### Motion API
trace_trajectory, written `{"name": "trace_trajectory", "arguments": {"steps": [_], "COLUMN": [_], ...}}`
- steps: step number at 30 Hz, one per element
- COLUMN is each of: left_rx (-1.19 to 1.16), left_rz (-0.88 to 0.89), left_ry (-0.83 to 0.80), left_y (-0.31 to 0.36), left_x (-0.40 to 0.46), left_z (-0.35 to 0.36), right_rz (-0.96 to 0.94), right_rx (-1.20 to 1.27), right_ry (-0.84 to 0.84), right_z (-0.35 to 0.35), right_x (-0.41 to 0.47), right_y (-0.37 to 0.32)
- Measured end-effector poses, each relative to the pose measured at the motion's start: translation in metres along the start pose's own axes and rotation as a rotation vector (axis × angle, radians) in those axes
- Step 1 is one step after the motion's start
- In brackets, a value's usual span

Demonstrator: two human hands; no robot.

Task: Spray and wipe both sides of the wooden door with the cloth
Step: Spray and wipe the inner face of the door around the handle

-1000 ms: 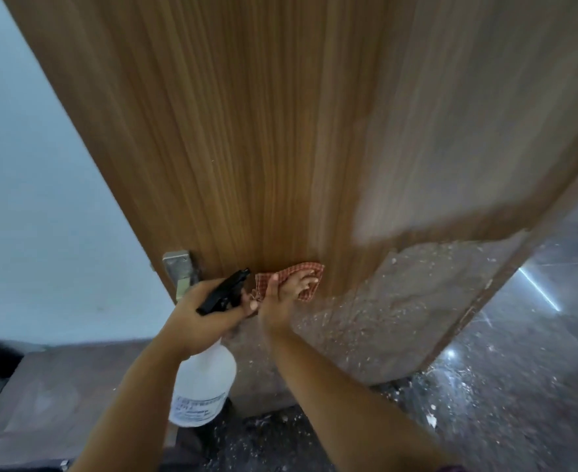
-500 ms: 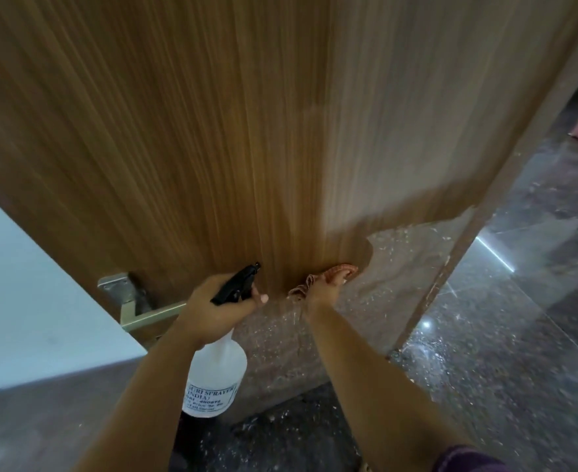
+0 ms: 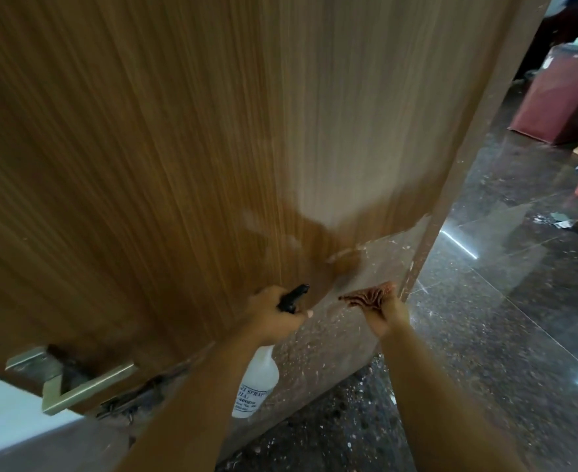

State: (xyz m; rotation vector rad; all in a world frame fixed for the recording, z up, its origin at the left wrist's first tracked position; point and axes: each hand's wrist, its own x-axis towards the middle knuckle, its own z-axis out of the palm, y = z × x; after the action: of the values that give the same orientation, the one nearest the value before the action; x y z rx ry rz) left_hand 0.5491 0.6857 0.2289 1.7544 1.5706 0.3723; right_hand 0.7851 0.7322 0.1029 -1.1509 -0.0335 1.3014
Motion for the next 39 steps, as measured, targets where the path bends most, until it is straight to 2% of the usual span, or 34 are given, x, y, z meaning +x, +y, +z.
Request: {"name": "trace_trajectory", "arguments": {"steps": [5,7,11,14,16,20,21,23,25,27,29,30,31,32,33,35,37,38,39], "left_rx": [0.048,0.043,-0.045,-0.183,-0.235,-0.289,-0.294,-0.287,-0.283,-0.266,-0.261,-0.262,-0.262,-0.261,-0.26,-0.241,-0.216,-0.215,-0.219], "left_rz": [0.045,0.018,0.017,0.015,0.031,0.073,0.074,0.077,0.069,0.074,0.091,0.099,0.1,0.1,0.105,0.131,0.162,0.179,0.19], "left_ry": [-0.028,-0.059,0.026,0.057,0.041,0.061,0.07,0.084,0.092,0.094,0.098,0.104,0.11,0.109,0.1,0.074,0.063,0.065,0.071], "left_y": [0.014,0.017,0.019,0.022,0.025,0.032,0.035,0.04,0.046,0.05,0.053,0.053,0.053,0.053,0.054,0.058,0.063,0.065,0.069], "left_x": [0.027,0.033,0.035,0.028,0.026,0.028,0.031,0.035,0.04,0.044,0.046,0.048,0.05,0.051,0.051,0.053,0.052,0.051,0.053], "left_z": [0.013,0.019,0.016,0.005,0.0,-0.01,-0.01,-0.012,-0.009,-0.008,-0.009,-0.009,-0.009,-0.009,-0.009,-0.009,-0.009,-0.009,-0.009], "right_rz": [0.106,0.122,0.059,-0.039,-0.181,-0.739,-0.855,-0.954,-0.955,-0.88,-0.516,-0.305,-0.183,-0.2,-0.294,-0.564,-0.78,-0.822,-0.784], "right_rx": [0.128,0.199,0.232,0.104,0.0,-0.331,-0.455,-0.633,-0.843,-0.82,-0.446,-0.349,-0.347,-0.437,-0.546,-0.702,-0.702,-0.639,-0.554], "right_ry": [0.045,0.0,-0.051,-0.076,-0.11,-0.137,-0.083,0.042,0.091,0.092,0.198,0.241,0.207,0.12,0.025,-0.091,-0.087,-0.061,-0.011], "right_z": [0.0,0.01,0.039,0.072,0.085,0.097,0.1,0.102,0.099,0.096,0.094,0.095,0.095,0.094,0.094,0.095,0.097,0.097,0.094], "right_x": [-0.014,-0.027,-0.046,-0.056,-0.063,-0.061,-0.053,-0.032,-0.008,0.013,0.028,0.026,0.021,0.016,0.006,-0.003,0.006,0.01,0.016], "right_y": [0.008,0.003,0.0,0.007,0.015,0.024,0.023,0.02,0.02,0.025,0.036,0.037,0.046,0.055,0.063,0.067,0.041,0.023,0.002]}}
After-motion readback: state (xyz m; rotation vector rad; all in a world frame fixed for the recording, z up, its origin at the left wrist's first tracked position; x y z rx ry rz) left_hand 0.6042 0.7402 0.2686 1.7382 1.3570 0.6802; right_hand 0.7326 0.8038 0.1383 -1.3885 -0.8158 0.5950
